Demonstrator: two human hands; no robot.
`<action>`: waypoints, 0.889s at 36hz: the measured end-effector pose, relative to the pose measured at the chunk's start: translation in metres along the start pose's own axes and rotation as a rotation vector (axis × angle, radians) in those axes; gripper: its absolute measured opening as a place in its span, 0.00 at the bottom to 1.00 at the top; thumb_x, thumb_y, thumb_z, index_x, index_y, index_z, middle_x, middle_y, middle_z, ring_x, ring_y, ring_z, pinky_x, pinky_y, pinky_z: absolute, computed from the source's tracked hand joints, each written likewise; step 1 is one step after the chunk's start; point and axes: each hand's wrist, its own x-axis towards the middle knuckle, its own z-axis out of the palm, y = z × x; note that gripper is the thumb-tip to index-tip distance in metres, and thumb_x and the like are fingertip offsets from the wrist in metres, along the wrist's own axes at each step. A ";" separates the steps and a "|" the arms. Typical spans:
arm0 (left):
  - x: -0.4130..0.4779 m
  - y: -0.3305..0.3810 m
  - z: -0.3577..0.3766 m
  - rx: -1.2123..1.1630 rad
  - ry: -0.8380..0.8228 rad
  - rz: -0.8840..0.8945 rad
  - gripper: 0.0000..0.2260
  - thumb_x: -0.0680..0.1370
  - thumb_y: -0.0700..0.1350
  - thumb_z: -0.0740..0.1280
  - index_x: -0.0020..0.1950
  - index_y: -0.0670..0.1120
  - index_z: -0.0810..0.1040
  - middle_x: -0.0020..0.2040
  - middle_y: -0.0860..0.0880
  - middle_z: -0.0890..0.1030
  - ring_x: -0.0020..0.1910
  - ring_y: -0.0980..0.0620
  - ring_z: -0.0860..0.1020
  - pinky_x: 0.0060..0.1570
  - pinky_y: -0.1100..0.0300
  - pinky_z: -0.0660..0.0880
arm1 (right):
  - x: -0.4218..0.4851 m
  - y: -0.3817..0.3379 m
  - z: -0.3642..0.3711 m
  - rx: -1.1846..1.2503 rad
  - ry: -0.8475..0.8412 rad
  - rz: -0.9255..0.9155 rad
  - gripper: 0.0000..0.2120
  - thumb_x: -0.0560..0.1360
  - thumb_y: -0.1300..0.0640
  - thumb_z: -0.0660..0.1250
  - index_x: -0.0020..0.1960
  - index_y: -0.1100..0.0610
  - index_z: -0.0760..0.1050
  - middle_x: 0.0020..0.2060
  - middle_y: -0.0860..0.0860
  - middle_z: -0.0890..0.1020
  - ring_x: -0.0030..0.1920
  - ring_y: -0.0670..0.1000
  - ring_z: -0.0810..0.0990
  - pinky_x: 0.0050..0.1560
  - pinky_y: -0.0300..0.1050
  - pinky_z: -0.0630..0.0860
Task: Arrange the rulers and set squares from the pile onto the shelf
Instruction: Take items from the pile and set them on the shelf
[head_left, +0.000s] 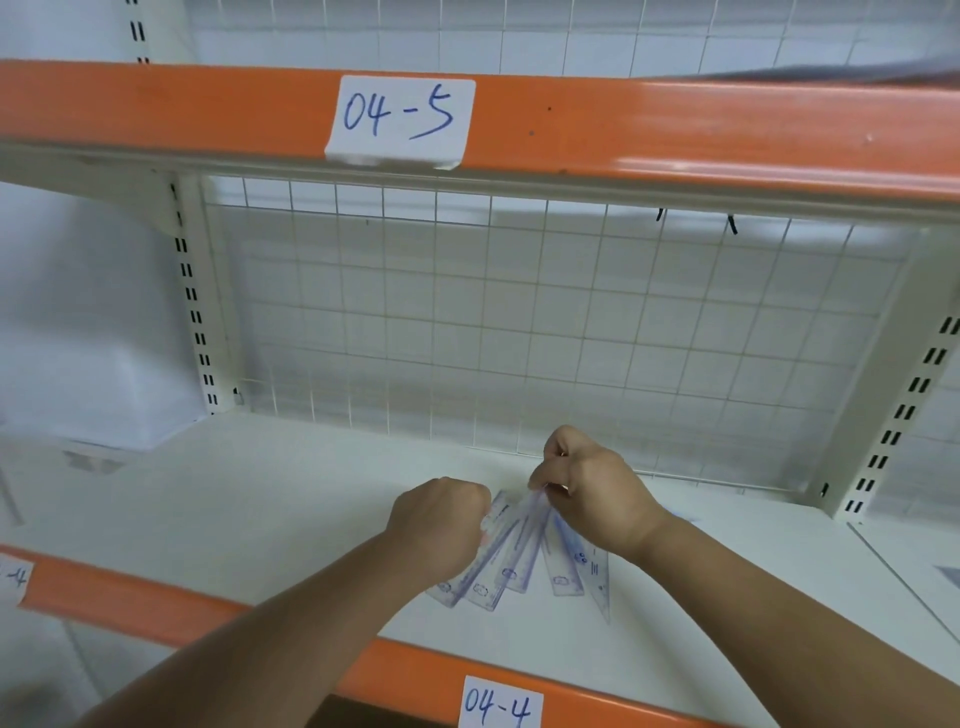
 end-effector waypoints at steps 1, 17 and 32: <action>0.000 0.000 0.000 0.002 -0.004 0.000 0.11 0.80 0.47 0.64 0.61 0.47 0.76 0.57 0.48 0.79 0.57 0.46 0.77 0.51 0.56 0.73 | 0.000 0.000 -0.001 0.024 -0.001 0.001 0.12 0.66 0.72 0.69 0.43 0.58 0.84 0.39 0.51 0.74 0.34 0.56 0.78 0.31 0.46 0.75; 0.000 0.007 -0.002 -0.075 0.052 0.056 0.25 0.77 0.53 0.66 0.72 0.55 0.63 0.61 0.49 0.77 0.62 0.47 0.74 0.55 0.55 0.72 | -0.009 -0.002 0.001 0.423 -0.097 0.040 0.11 0.68 0.73 0.71 0.44 0.59 0.85 0.38 0.38 0.81 0.41 0.36 0.80 0.44 0.27 0.74; -0.001 0.007 -0.001 0.274 -0.022 0.004 0.08 0.76 0.43 0.65 0.53 0.46 0.77 0.53 0.48 0.79 0.53 0.48 0.76 0.41 0.61 0.64 | -0.014 0.011 -0.016 0.068 0.036 0.379 0.13 0.79 0.64 0.59 0.58 0.59 0.79 0.53 0.53 0.82 0.53 0.52 0.79 0.55 0.35 0.70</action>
